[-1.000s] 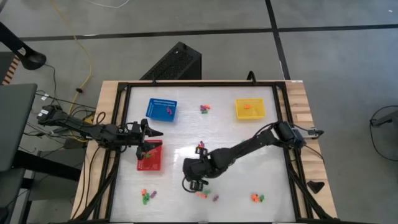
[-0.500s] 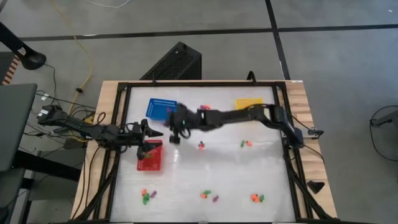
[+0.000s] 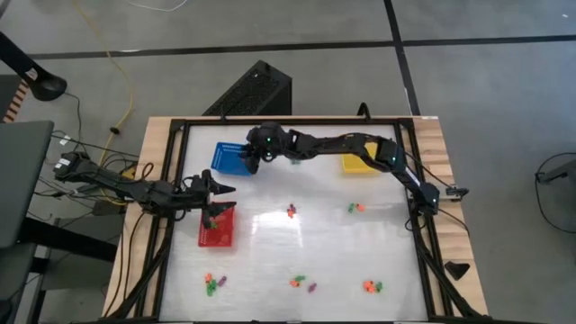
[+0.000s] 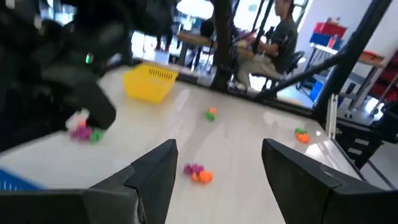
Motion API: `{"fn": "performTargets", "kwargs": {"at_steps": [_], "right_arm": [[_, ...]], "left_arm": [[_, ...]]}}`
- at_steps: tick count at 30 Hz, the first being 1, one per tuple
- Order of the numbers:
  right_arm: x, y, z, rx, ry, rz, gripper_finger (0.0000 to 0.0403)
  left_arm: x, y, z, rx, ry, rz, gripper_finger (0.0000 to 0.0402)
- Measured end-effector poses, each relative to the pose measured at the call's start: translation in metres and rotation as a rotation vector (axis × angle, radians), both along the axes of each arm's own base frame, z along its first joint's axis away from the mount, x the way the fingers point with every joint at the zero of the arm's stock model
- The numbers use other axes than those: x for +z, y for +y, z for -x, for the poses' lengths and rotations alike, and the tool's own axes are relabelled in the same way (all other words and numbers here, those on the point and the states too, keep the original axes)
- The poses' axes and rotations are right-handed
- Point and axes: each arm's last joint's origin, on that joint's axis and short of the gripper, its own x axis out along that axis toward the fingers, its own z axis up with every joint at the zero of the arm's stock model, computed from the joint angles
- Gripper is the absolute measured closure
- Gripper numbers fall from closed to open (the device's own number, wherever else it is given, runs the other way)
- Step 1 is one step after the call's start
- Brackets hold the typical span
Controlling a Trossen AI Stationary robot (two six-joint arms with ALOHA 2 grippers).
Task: Sort Halloween decoration
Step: Put the orange skeleton toy into the yellow bin
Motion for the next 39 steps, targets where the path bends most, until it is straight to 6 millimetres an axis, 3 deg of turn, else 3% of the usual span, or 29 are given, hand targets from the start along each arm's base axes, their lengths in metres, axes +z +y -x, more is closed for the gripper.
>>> {"fn": "performTargets", "kwargs": {"at_steps": [4,7,12,16,21,28,34,39], "right_arm": [[0.024,0.008,0.013,0.106,0.054,-0.073,0.0191],[0.052,0.03,0.029,0.282,0.137,-0.109,0.0189],[0.063,0.099,0.066,0.586,0.473,-0.108,0.0198],[0.07,0.166,0.091,0.652,0.688,-0.057,0.0212],[0.062,0.235,0.133,0.59,0.826,0.001,0.0234],[0.052,0.291,0.213,0.207,0.902,-0.168,0.0261],[0.035,0.321,0.265,0.031,0.942,-0.322,0.0266],[0.016,0.322,0.286,-0.123,1.012,-0.287,0.026]], "left_arm": [[0.007,0.0,0.001,0.004,-0.06,-0.047,0.0175],[0.013,0.001,0.003,0.01,-0.109,-0.074,0.0175],[0.02,0.003,0.009,0.017,-0.162,-0.119,0.0175],[0.024,0.004,0.013,0.022,-0.194,-0.127,0.0175],[0.018,0.004,0.014,0.025,-0.13,-0.153,0.0175],[0.015,0.008,0.013,0.098,-0.086,-0.187,0.0175],[0.025,0.012,0.015,0.148,-0.169,-0.242,0.0175],[0.034,0.015,0.017,0.192,-0.252,-0.268,0.0175]]}}
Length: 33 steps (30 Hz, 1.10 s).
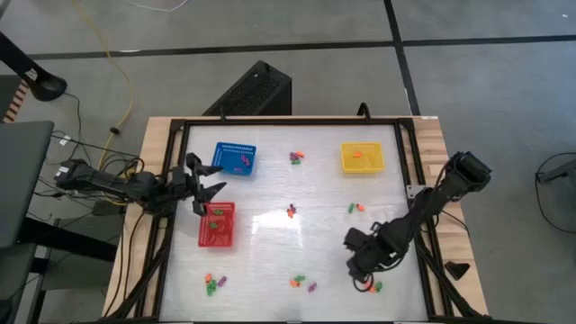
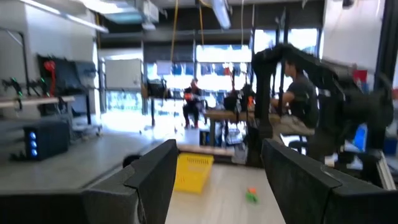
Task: Sort Halloween decoration
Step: Put the orange skeleton toy into the yellow bin
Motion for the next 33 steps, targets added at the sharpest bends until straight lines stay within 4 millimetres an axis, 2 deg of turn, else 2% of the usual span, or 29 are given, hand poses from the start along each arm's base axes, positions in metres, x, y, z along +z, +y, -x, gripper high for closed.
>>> {"fn": "performTargets", "kwargs": {"at_steps": [3,6,10,15,19,24,33], "right_arm": [[-0.011,-0.017,0.001,-0.016,0.021,0.111,0.0252],[-0.017,-0.044,-0.007,-0.041,0.042,0.177,0.0238],[-0.022,-0.09,-0.013,-0.166,0.088,0.185,0.0213],[-0.03,-0.127,-0.013,-0.116,0.147,0.178,0.0185],[-0.035,-0.141,-0.013,-0.095,0.167,0.153,0.0179],[-0.046,-0.148,-0.01,-0.063,0.171,0.117,0.0182],[-0.068,-0.159,-0.004,-0.05,0.131,0.078,0.0215]], "left_arm": [[0.003,0.001,0.001,0.017,-0.032,-0.012,0.0175],[0.004,0.003,0.002,0.031,-0.039,-0.018,0.0175],[0.004,0.004,0.001,0.04,-0.04,-0.005,0.0175],[0.002,0.005,0.0,0.037,-0.024,0.017,0.0175],[0.0,0.005,-0.001,0.034,-0.005,0.018,0.0175],[-0.002,0.005,-0.001,0.033,0.013,0.016,0.0175],[-0.006,0.005,-0.003,0.02,0.046,0.049,0.0175]]}}
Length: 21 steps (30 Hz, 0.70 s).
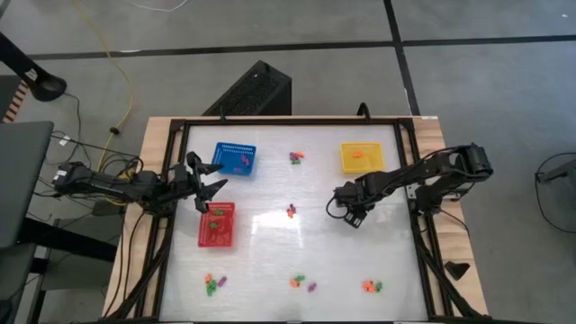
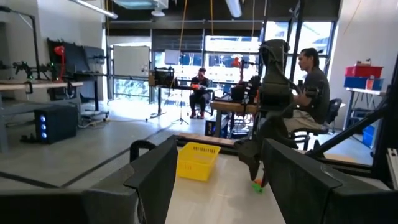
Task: Sort Halloween decoration
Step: Put the orange skeleton toy into the yellow bin
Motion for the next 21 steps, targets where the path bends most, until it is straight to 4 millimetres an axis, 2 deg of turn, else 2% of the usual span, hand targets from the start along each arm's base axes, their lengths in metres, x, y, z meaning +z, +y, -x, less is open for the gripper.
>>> {"fn": "performTargets", "kwargs": {"at_steps": [3,7,11,16,21], "right_arm": [[0.0,-0.002,0.0,0.032,0.0,0.01,0.0252],[0.003,-0.004,0.0,0.063,0.011,0.007,0.0323],[0.021,-0.008,-0.003,0.084,0.036,0.032,0.0372],[0.057,-0.019,-0.01,0.115,-0.012,0.064,0.038],[0.087,-0.046,-0.018,0.11,-0.078,0.184,0.038]], "left_arm": [[0.0,0.0,0.0,-0.008,-0.002,0.011,0.0175],[0.0,0.0,0.0,-0.009,-0.003,0.013,0.0175],[0.0,0.0,0.0,-0.009,-0.003,0.013,0.0175],[0.0,0.0,0.0,-0.01,-0.004,0.013,0.0175],[0.0,0.0,0.0,-0.011,-0.008,0.017,0.0175]]}}
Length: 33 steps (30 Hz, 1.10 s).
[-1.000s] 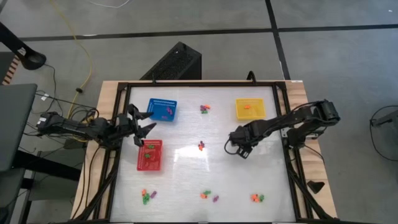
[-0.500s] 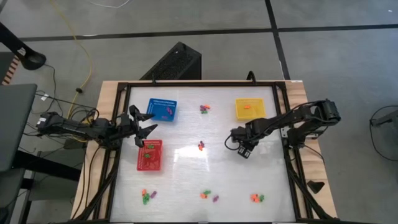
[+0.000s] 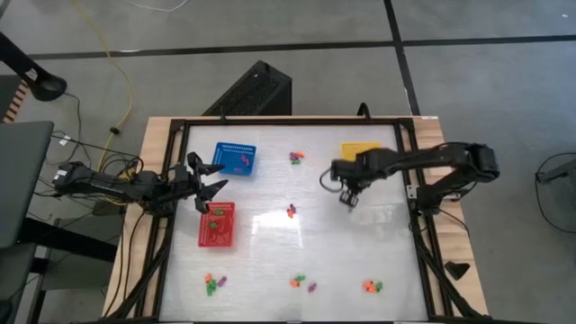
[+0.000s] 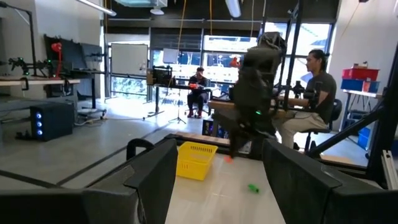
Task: Sort Halloween decoration
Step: Put the orange skeleton toy into the yellow bin, then put the violet skeleton toy into the blue bin
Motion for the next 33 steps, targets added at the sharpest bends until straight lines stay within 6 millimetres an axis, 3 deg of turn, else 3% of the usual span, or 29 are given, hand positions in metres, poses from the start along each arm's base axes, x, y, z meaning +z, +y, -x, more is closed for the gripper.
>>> {"fn": "performTargets", "kwargs": {"at_steps": [4,9,15,26,33], "right_arm": [[0.01,-0.03,0.001,-0.054,-0.017,0.032,0.0379],[0.008,-0.063,0.012,-0.177,0.006,0.033,0.0368],[0.008,-0.082,0.021,-0.266,0.004,0.034,0.0338],[0.008,-0.079,0.02,-0.263,0.006,0.029,0.0277],[0.009,-0.044,-0.002,-0.192,-0.09,0.007,0.0268]], "left_arm": [[0.0,0.0,0.0,-0.005,-0.009,0.014,0.0175],[0.001,0.0,0.0,-0.007,-0.012,0.015,0.0175],[0.001,-0.001,0.0,-0.035,-0.014,0.005,0.0175],[0.001,-0.001,0.0,-0.036,-0.014,0.002,0.0175],[0.001,-0.001,0.0,-0.036,-0.013,0.001,0.0175]]}}
